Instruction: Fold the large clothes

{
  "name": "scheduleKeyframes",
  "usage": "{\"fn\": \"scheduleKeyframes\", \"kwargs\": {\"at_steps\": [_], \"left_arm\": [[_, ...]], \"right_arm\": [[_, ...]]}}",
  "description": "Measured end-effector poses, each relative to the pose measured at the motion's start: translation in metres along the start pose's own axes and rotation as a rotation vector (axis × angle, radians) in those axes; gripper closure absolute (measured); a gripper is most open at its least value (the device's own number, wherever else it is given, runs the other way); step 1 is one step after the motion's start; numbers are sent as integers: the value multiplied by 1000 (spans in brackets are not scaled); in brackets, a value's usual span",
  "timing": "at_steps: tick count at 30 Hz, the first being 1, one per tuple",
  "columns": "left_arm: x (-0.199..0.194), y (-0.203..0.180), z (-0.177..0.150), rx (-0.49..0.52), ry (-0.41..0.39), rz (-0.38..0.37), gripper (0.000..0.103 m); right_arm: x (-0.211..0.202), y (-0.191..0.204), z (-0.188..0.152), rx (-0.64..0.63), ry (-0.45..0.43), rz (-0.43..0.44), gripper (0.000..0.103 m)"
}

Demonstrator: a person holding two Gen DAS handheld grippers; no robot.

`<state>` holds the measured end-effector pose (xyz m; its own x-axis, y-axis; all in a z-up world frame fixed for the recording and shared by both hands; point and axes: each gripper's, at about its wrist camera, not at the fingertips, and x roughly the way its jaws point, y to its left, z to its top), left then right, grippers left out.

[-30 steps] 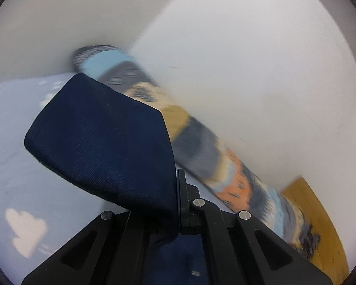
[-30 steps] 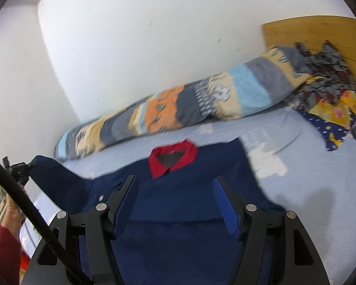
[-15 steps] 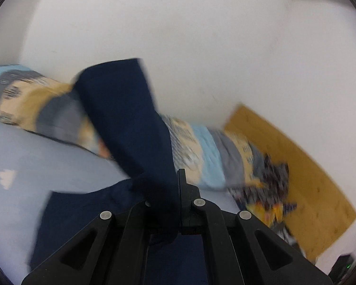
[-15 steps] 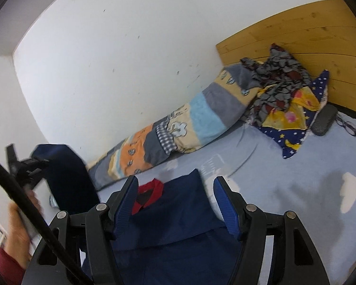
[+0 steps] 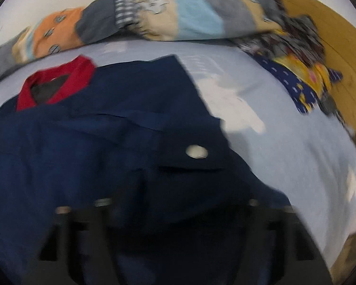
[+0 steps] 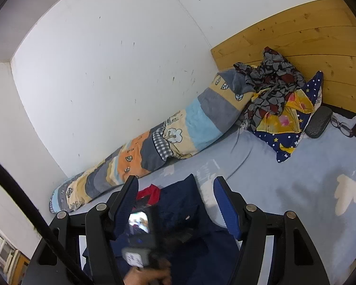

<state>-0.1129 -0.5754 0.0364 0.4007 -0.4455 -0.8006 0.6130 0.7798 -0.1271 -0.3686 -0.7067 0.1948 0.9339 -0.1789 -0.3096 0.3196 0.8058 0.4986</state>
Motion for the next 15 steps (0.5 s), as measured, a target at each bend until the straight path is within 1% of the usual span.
{"fn": "scheduleKeyframes", "kwargs": {"at_steps": [1, 2, 3, 4, 6, 7, 8, 9, 11, 13, 14, 15], "left_arm": [[-4, -3, -1, 22, -5, -11, 17], [-7, -9, -4, 52, 2, -34, 14], [-13, -14, -5, 85, 14, -66, 14], [-21, -17, -5, 110, 9, -87, 14], [-45, -16, -9, 163, -43, -92, 14], [-56, -9, -9, 180, -69, -76, 14], [-64, 0, -8, 179, -87, -55, 14], [-76, 19, -7, 162, -115, -18, 14], [-84, 51, 1, 129, -135, 21, 14], [-95, 105, 6, 68, -151, 132, 14], [-97, 125, 8, 44, -150, 176, 14], [-98, 159, 10, -1, -139, 247, 14]], "right_arm": [[1, 0, 0, 0, 1, -3, 32], [2, -1, -1, 1, 1, -6, 32], [3, -1, -1, 3, 2, -6, 32], [4, -1, -1, 3, 2, -7, 32], [5, 0, -2, 1, 2, -15, 32], [7, 0, -2, 1, 6, -14, 32], [9, 1, -3, 2, 10, -14, 32], [11, 1, -4, 1, 14, -17, 32], [16, 4, -6, -2, 32, -16, 32], [20, 8, -10, -9, 49, -21, 32], [23, 9, -12, -14, 58, -20, 32], [25, 11, -13, -17, 62, -20, 32]]}}
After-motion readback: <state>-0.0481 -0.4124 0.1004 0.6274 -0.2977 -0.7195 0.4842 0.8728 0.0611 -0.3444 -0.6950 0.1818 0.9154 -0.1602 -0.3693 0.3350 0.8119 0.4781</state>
